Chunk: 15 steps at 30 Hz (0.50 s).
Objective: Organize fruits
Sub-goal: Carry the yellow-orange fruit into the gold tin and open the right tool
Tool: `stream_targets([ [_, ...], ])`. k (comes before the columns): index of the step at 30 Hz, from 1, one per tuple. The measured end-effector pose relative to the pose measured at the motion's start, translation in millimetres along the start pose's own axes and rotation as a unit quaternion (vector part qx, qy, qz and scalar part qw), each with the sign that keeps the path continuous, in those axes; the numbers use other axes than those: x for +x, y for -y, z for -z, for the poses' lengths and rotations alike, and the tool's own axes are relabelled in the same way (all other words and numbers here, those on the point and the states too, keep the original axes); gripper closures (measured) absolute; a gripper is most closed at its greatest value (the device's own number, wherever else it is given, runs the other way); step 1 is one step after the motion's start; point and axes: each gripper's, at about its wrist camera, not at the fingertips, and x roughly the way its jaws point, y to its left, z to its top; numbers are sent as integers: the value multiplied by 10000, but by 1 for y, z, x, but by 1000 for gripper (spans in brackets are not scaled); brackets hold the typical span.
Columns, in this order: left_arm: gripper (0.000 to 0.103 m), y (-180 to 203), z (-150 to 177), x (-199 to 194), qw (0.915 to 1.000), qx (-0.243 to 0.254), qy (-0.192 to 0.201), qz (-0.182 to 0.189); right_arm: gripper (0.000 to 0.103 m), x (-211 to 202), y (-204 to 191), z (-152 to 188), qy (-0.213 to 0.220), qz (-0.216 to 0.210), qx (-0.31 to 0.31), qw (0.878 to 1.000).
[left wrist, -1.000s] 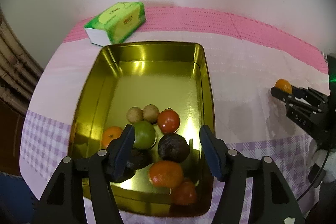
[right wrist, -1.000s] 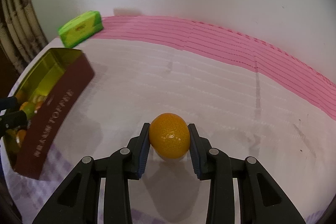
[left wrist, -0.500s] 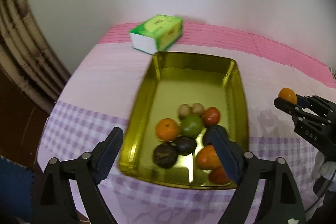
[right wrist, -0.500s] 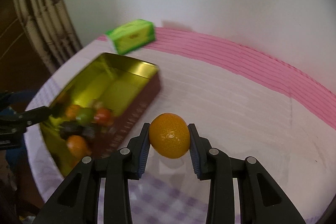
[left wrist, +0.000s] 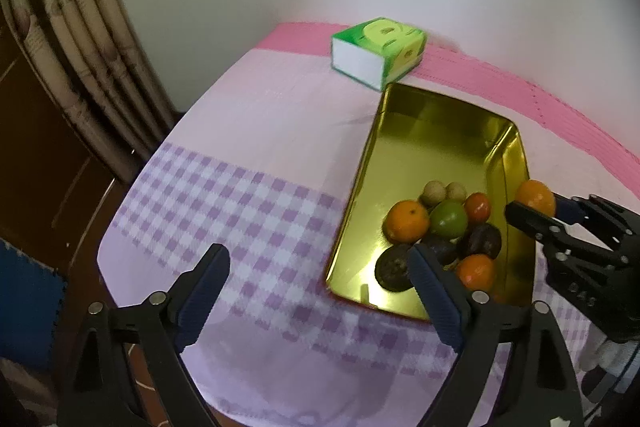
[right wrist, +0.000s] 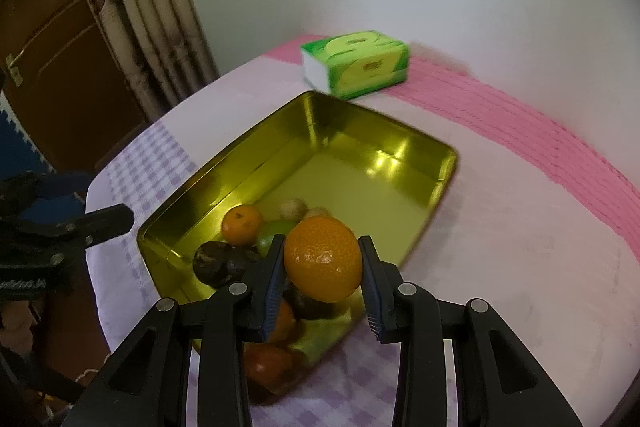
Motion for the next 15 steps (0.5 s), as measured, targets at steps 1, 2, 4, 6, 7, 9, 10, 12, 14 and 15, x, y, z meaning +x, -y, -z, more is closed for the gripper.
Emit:
stream_targets([
  [1, 10, -1, 1, 0, 10000, -12, -10, -2, 67, 4, -2, -1, -29, -11, -3, 10000],
  [2, 10, -2, 2, -1, 10000, -11, -7, 4, 67, 6, -4, 0, -56, -26, 2, 10000],
  [4, 10, -3, 5, -4, 10000, 14, -7, -2, 67, 11, -6, 0, -100, -6, 1, 9999],
  [6, 9, -3, 6, -5, 10000, 40, -8, -1, 67, 17, -9, -1, -174, -24, 14, 9998],
  [7, 9, -3, 6, -5, 10000, 54, -5, 3, 67, 19, -9, -1, -199, -21, 26, 9998],
  [9, 9, -4, 7, -5, 10000, 63, 4, 6, 67, 23, -10, -1, -236, 33, 17, 9997],
  [10, 9, -4, 7, -5, 10000, 58, -1, 9, 67, 25, -10, 0, -265, 46, 24, 9996],
  [12, 9, -4, 8, -5, 10000, 52, -15, 16, 67, 28, -10, 1, -314, 95, 35, 9995],
  [14, 9, -4, 8, -6, 10000, 56, -27, 29, 67, 30, -11, 3, -336, 132, 27, 9993],
  [15, 9, -5, 9, -6, 10000, 54, -31, 35, 67, 30, -12, 3, -320, 161, 11, 9994],
])
